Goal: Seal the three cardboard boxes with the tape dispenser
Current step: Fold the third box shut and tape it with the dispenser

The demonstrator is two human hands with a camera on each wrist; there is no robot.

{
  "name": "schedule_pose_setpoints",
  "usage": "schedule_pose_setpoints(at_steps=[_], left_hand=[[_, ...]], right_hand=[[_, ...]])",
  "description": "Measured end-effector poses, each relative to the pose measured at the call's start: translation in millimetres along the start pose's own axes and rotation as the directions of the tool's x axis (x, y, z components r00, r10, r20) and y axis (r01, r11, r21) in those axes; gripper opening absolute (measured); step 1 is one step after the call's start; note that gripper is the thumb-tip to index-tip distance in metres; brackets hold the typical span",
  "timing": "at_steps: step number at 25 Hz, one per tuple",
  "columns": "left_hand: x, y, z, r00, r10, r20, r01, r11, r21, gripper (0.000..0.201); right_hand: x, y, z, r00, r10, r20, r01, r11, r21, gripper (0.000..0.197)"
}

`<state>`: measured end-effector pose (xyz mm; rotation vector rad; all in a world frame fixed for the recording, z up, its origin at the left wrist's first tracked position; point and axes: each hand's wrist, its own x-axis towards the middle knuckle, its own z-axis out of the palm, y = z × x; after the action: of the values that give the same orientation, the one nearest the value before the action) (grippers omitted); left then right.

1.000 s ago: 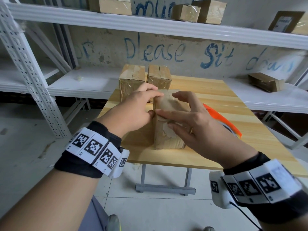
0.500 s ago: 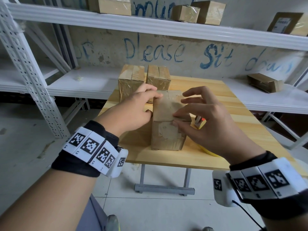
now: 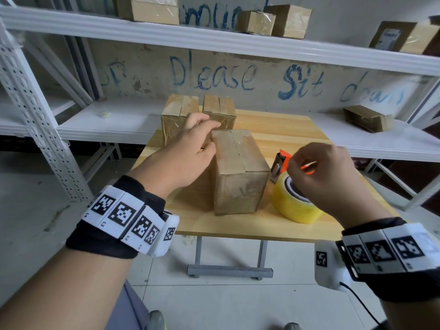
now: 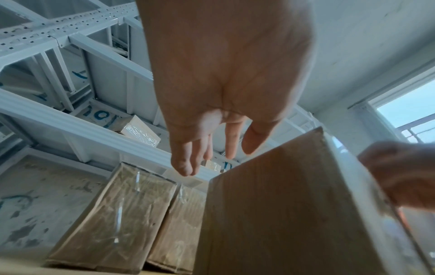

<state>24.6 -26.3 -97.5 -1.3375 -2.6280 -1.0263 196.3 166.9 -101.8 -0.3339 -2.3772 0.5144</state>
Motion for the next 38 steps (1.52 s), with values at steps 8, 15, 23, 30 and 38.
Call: schedule_pose_setpoints(at_steps=[8,15,23,30,38], left_hand=[[-8.6,16.8,-4.5,0.978,0.049,0.204,-0.043,0.998,-0.035,0.080],[-5.4,15.1,2.0,0.980,0.044,0.195,-0.044,0.999,-0.003,0.072],[-3.4,12.0,6.1,0.986,0.072,0.149,-0.065,0.997,-0.047,0.060],[-1.2,11.6,11.5,0.983,0.102,0.153,-0.082,0.988,-0.130,0.057],[-1.5,12.9,13.5,0.984,0.113,0.141,-0.100,0.990,-0.100,0.051]], right_hand=[[-6.0,24.2,-7.5,0.707,0.662,0.248,-0.546,0.734,-0.404,0.054],[-0.5,30.8,-2.7,0.728,0.681,0.083,-0.623,0.707,-0.336,0.028],[1.6,34.3,6.1,0.668,0.722,0.179,-0.661,0.686,-0.303,0.026],[-0.1,20.1,5.1,0.880,0.463,-0.102,-0.468,0.883,-0.035,0.026],[1.0,14.0,6.9,0.918,0.305,-0.253,-0.293,0.952,0.084,0.026]])
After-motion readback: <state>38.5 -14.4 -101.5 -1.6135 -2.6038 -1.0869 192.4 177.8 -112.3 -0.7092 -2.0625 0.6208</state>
